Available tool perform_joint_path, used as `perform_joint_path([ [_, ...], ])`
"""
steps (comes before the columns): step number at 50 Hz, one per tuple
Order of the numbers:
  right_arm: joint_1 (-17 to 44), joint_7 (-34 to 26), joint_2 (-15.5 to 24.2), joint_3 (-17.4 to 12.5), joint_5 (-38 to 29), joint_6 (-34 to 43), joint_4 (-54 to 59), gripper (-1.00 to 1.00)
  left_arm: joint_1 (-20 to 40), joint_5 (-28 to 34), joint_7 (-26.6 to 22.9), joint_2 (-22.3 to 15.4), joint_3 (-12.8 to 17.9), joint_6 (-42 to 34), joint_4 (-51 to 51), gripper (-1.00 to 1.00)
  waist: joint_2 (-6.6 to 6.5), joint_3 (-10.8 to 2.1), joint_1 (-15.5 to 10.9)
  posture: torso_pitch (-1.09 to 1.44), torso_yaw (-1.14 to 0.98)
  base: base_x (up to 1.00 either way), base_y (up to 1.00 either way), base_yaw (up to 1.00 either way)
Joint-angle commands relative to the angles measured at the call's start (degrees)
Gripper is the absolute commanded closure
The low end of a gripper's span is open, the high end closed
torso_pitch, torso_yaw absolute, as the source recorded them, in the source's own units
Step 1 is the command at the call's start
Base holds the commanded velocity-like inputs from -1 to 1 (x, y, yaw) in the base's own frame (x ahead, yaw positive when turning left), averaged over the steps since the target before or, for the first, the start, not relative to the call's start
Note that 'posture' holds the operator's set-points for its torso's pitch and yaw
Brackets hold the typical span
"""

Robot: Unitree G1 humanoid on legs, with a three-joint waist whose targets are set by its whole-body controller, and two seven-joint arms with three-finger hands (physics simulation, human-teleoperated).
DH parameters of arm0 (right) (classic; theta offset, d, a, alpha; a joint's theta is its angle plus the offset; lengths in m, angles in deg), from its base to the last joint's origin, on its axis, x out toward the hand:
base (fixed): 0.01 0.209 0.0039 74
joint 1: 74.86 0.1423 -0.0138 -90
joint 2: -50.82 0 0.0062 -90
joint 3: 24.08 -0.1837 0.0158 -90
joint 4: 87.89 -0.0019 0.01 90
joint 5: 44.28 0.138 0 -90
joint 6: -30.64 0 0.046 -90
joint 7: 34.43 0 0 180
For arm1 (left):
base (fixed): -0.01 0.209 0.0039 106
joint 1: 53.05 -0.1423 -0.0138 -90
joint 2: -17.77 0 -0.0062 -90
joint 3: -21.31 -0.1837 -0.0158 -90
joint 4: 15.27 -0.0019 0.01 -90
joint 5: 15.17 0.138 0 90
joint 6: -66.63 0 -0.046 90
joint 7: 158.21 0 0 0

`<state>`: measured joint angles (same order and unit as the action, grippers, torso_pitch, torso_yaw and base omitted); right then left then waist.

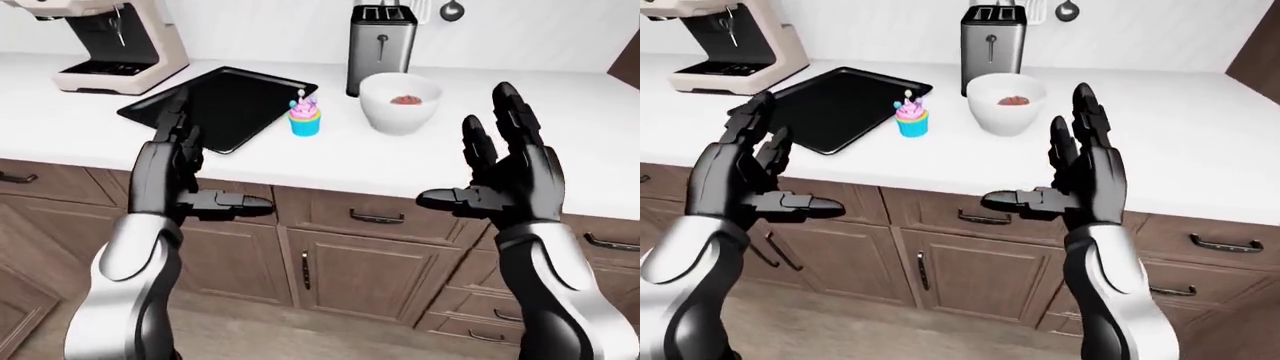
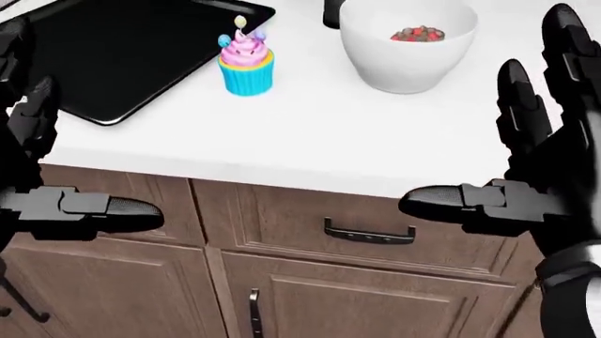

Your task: Pick up the bowl with cake and place it on the tray. Pick up the cupcake and place it on the tray.

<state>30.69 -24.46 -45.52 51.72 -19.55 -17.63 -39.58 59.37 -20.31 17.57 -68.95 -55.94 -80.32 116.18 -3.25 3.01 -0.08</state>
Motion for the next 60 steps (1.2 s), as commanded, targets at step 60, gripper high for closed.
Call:
perform_joint_path([
  [60, 13.34, 1.26, 13.26, -1.89, -0.61, 10.94, -5.63, -1.0, 4.0, -2.47, 0.71, -2.3, 2.13, -3.48, 5.37, -1.0, 4.15, -1.8, 0.16, 0.0, 0.0, 0.09, 0.0, -0.02],
])
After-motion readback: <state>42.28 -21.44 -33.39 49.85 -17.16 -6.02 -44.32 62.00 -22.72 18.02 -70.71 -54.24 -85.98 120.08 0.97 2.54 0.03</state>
